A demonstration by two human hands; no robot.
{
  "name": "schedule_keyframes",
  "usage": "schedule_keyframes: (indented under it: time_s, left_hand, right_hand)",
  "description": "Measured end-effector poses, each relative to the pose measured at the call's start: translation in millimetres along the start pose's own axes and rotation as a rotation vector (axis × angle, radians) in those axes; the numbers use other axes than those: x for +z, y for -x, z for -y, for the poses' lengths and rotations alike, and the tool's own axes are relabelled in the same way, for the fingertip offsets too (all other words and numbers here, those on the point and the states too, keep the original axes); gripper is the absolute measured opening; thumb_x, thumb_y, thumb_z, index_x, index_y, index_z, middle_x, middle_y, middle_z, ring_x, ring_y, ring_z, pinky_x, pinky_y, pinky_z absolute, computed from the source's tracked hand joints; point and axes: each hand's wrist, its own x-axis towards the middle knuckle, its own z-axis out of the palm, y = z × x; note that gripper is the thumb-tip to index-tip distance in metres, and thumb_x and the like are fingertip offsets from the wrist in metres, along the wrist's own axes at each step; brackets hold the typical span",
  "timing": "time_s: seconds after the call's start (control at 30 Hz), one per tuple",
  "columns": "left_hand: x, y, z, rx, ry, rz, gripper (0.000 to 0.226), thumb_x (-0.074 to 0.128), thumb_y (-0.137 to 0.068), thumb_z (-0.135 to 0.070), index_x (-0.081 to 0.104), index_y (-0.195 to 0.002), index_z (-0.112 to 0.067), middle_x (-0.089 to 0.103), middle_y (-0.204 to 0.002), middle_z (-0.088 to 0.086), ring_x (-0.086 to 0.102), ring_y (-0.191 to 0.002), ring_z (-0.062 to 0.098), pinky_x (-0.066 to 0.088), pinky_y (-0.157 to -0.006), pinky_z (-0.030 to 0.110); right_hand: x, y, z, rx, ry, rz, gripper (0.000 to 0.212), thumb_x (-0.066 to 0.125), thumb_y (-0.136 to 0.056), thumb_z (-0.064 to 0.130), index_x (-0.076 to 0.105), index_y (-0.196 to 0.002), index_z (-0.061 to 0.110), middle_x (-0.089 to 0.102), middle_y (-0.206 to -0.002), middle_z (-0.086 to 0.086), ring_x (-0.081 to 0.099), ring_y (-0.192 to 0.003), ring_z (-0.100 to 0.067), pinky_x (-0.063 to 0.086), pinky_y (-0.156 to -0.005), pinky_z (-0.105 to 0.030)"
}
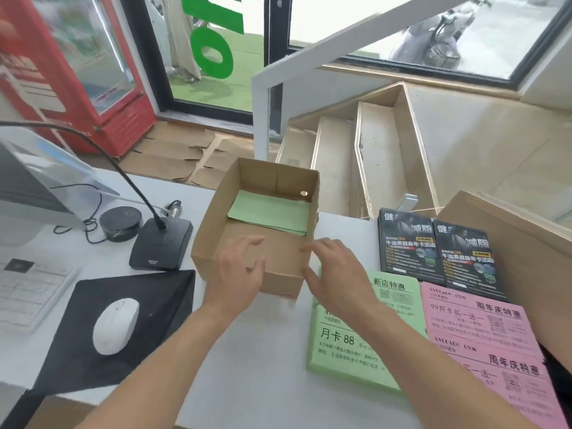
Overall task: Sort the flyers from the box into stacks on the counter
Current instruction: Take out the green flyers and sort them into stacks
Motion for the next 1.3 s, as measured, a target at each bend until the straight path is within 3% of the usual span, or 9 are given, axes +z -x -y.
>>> schedule_keyframes:
  time_s: [0.23,0.43,0.6,0.73,0.87,1.1,1.3]
  left_hand:
    - [-14.0,-68.7,45.3,0.036,-0.305,0.119,0.06,0.073,-0.086,-0.023,0.05,-0.141,-0.015,0.053,-0.141,0.001,0.047,-0.132,0.021,0.038,-0.113,0.037]
    - [-10.1,-65.6,40.7,-0.151,-0.195,0.063,0.074,0.064,-0.094,-0.033,0.026,-0.157,-0.022,0.032,-0.161,0.0,0.02,-0.152,0.016,0.021,-0.123,0.034]
    - [-5.4,-65.1,41.4,-0.132,-0.248,-0.004,0.079,0.071,-0.087,-0.03,0.032,-0.155,-0.02,0.045,-0.153,0.004,0.035,-0.146,0.02,0.032,-0.118,0.037]
    - [-0.1,-67.5,43.7,-0.121,-0.339,-0.007,0.083,0.072,-0.085,-0.034,0.031,-0.155,-0.019,0.051,-0.149,0.005,0.041,-0.143,0.022,0.034,-0.116,0.038]
    - [0.5,-68.5,44.0,-0.125,-0.367,0.037,0.087,0.068,-0.087,-0.038,0.023,-0.159,-0.02,0.049,-0.15,0.004,0.038,-0.145,0.021,0.028,-0.12,0.036]
    - [-1.5,-69.6,42.9,-0.126,-0.396,0.078,0.085,0.065,-0.089,-0.041,0.023,-0.159,-0.019,0.049,-0.151,0.002,0.036,-0.146,0.019,0.026,-0.12,0.035]
    - [-3.7,-70.6,40.1,-0.137,-0.321,0.041,0.094,0.062,-0.091,-0.045,0.005,-0.161,-0.022,0.039,-0.158,0.004,0.029,-0.15,0.019,0.023,-0.122,0.035]
  right_hand:
    - [62.4,-130.5,22.8,0.024,0.049,0.27,0.053,0.061,-0.095,0.027,0.045,-0.145,0.022,0.052,-0.144,0.0,0.048,-0.131,-0.023,0.047,-0.099,-0.038]
    - [108.1,-197.0,-2.7,0.011,0.27,0.463,0.062,0.065,-0.092,0.032,0.04,-0.148,0.019,0.047,-0.144,-0.008,0.044,-0.132,-0.031,0.045,-0.103,-0.045]
    - [105.9,-238.0,-3.3,-0.144,0.535,0.536,0.071,0.072,-0.086,0.037,0.039,-0.147,0.023,0.05,-0.133,-0.008,0.054,-0.116,-0.035,0.05,-0.089,-0.043]
    - [111.7,-239.5,-1.0,-0.199,0.621,0.45,0.058,0.066,-0.088,0.024,0.042,-0.14,0.019,0.052,-0.121,-0.011,0.06,-0.102,-0.037,0.047,-0.074,-0.041]
    - [123.3,-226.0,-2.4,-0.1,0.512,0.273,0.039,0.051,-0.088,0.005,0.045,-0.124,0.015,0.059,-0.108,-0.008,0.064,-0.094,-0.038,0.04,-0.065,-0.04]
    - [107.2,-228.1,3.1,0.075,0.36,0.193,0.042,0.048,-0.083,0.007,0.057,-0.121,0.021,0.071,-0.1,-0.01,0.065,-0.091,-0.039,0.042,-0.07,-0.038]
    - [68.0,-219.9,33.5,0.293,0.009,0.032,0.031,0.053,-0.073,0.015,0.071,-0.094,0.028,0.07,-0.079,0.002,0.066,-0.079,-0.029,0.052,-0.067,-0.034]
